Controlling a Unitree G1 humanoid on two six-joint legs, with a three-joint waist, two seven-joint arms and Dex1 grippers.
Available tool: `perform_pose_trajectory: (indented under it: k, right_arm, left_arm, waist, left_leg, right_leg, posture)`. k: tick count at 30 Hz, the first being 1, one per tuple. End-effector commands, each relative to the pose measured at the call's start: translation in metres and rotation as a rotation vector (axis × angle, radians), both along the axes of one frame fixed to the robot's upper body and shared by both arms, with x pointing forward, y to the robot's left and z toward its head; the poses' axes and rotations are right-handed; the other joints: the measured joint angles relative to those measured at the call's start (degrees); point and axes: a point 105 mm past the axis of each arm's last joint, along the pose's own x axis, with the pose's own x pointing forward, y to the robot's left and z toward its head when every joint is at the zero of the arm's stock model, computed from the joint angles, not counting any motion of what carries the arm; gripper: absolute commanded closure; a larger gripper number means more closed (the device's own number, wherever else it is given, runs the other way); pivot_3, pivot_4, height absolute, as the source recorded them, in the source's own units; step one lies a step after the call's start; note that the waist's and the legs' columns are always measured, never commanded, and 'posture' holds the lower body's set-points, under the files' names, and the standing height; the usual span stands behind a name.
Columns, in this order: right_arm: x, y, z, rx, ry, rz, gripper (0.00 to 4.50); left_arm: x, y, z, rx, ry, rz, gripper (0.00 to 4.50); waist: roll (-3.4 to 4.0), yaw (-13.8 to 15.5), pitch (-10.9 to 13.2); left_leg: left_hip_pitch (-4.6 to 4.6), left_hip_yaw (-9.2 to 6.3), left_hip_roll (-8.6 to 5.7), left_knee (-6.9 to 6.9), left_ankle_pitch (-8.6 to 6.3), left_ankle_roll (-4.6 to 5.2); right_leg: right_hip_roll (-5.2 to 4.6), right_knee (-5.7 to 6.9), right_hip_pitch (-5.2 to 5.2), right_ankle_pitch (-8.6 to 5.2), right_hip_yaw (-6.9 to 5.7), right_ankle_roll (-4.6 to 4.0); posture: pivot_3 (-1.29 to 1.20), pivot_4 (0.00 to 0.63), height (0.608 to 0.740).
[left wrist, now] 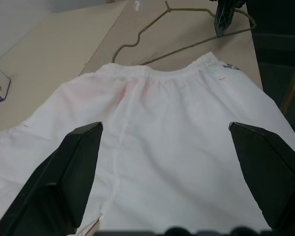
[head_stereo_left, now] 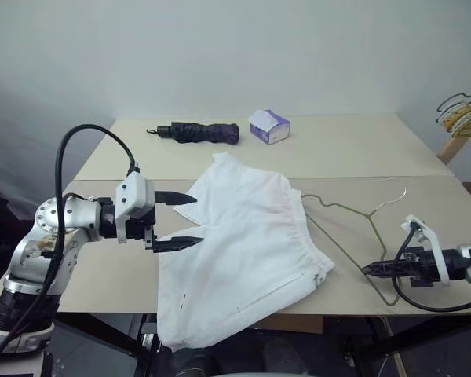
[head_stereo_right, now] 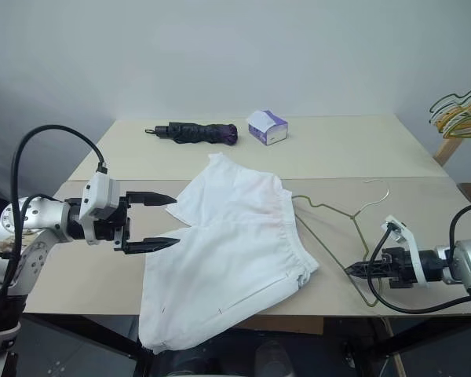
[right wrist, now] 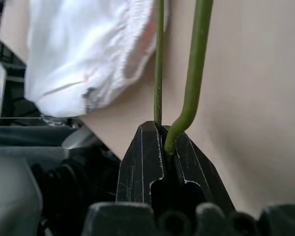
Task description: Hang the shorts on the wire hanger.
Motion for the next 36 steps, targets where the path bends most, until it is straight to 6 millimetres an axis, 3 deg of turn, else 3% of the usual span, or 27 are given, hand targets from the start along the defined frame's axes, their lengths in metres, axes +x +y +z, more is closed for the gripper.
perform_pose_trajectory:
  k: [1, 6, 12, 23, 36]
  right_arm:
    - [0.002, 0.006, 0.008, -0.001, -0.036, 0.070, 4.50]
    - [0.021, 0.008, -0.005, -0.076, -0.046, 0.069, 4.50]
    - [0.051, 0.014, -0.005, -0.074, -0.084, 0.027, 4.50]
    - [0.034, 0.016, -0.003, -0.086, -0.010, 0.226, 4.50]
    - [0.071, 0.031, -0.009, -0.141, -0.033, 0.218, 4.50]
  left_arm:
    - [-0.002, 0.000, 0.009, 0.001, -0.045, -0.006, 0.05]
    - [-0.002, -0.003, 0.009, 0.001, -0.046, -0.015, 0.05]
    - [-0.001, -0.002, 0.011, 0.005, -0.057, -0.008, 0.05]
    - [-0.004, 0.000, 0.011, 0.009, -0.066, 0.024, 0.05]
    - [-0.006, 0.001, 0.012, 0.010, -0.077, 0.033, 0.05]
  waist:
    - [0.00, 0.1, 0.0]
    - [0.03, 0.1, 0.0]
    - [0.06, 0.4, 0.0]
    - [0.08, 1.3, 0.0]
    - [0.14, 1.2, 0.0]
  left_leg:
    - [0.00, 0.00, 0.00, -0.01, 0.00, 0.00]
    - [0.01, 0.01, 0.02, -0.02, -0.01, -0.01]
    - [0.01, 0.00, -0.01, -0.04, 0.00, 0.01]
    - [0.02, -0.05, -0.03, -0.03, 0.01, 0.01]
    - [0.10, -0.10, -0.08, -0.04, 0.05, 0.06]
  right_leg:
    - [0.00, 0.00, 0.00, 0.00, 0.00, 0.00]
    - [0.00, -0.01, -0.01, 0.00, 0.01, -0.01]
    - [0.00, -0.02, -0.02, 0.14, 0.00, -0.25]
    - [0.02, -0.01, 0.00, 0.10, -0.04, -0.17]
    - [0.06, 0.01, 0.05, 0.15, -0.05, -0.25]
  posture:
    - [-0.28, 0.000, 0.740]
    - [-0.27, 0.000, 0.740]
    - [-0.25, 0.000, 0.740]
    - [-0.22, 0.000, 0.740]
    - [-0.19, 0.000, 0.740]
